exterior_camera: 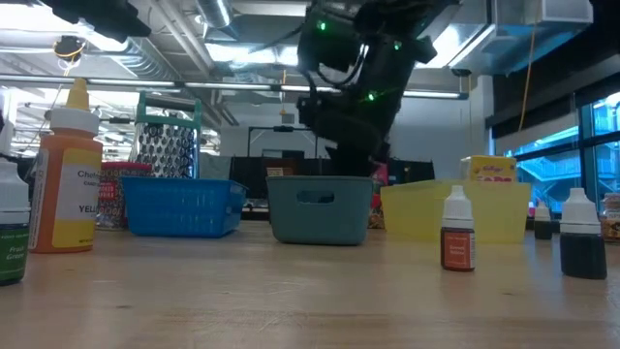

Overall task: Pick & Place Kitchen Items
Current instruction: Put the small green food coloring into the green bin

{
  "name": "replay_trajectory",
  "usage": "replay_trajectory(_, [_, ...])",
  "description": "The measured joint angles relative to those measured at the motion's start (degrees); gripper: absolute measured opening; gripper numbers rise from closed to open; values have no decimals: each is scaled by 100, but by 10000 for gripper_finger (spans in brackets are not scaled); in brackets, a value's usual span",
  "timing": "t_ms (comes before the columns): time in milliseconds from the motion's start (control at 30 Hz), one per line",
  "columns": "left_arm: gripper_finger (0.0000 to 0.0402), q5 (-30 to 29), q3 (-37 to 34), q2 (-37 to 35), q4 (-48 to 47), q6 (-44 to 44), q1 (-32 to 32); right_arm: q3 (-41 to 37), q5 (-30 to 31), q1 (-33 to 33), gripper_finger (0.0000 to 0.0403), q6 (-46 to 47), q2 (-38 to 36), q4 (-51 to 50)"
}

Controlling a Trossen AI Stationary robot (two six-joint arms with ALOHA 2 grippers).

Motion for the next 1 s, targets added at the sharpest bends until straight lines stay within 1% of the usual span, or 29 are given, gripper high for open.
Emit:
replay_trajectory(200, [150, 0, -9, -1, 12, -2, 0, 1, 7, 0, 78, -7, 102, 116])
replay_trajectory(500, [152, 0, -306, 0, 247, 0, -1, 1, -9, 0, 82, -18, 110, 146])
replay_trajectory(833, [152, 0, -304, -2, 268, 0, 0, 1, -59, 0, 132, -2, 126, 153])
replay_trajectory(1000, [150, 0, -304, -2, 267, 0, 1, 1, 27, 0, 150, -2, 126, 168])
